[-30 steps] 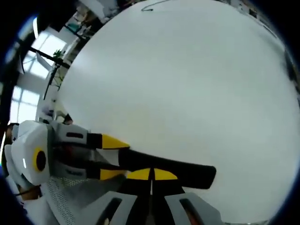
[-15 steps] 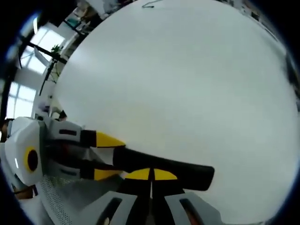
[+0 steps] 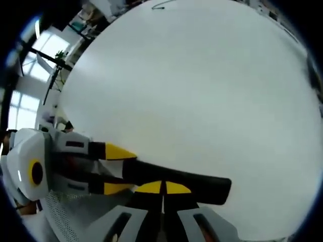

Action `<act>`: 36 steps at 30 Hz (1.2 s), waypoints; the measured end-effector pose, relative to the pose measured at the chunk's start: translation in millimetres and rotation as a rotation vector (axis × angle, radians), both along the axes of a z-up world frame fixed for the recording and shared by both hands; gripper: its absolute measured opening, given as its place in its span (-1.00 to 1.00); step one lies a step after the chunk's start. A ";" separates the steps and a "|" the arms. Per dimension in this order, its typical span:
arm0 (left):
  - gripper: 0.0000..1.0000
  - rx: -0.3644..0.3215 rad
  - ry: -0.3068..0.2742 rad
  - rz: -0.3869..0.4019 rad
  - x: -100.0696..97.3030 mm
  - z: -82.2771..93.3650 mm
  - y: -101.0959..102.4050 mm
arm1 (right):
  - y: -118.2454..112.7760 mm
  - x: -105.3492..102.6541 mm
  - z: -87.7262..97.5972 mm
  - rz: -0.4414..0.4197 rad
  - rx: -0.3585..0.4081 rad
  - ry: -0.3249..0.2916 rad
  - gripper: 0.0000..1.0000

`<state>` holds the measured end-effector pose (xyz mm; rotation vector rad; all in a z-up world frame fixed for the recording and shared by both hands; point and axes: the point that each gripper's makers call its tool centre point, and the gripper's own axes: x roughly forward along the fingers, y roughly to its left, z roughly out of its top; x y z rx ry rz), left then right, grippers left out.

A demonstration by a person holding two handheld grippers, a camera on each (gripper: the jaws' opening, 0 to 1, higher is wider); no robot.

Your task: Press the specified remote control buttons in sequence, fully releasing each button before pressing the next.

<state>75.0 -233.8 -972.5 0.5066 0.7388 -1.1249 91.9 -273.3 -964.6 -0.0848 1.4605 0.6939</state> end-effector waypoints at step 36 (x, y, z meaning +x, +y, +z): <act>-0.53 0.020 -0.003 0.054 -0.7 -1.2 -0.9 | 12.9 -4.3 -3.7 0.102 -0.048 -0.078 -1.00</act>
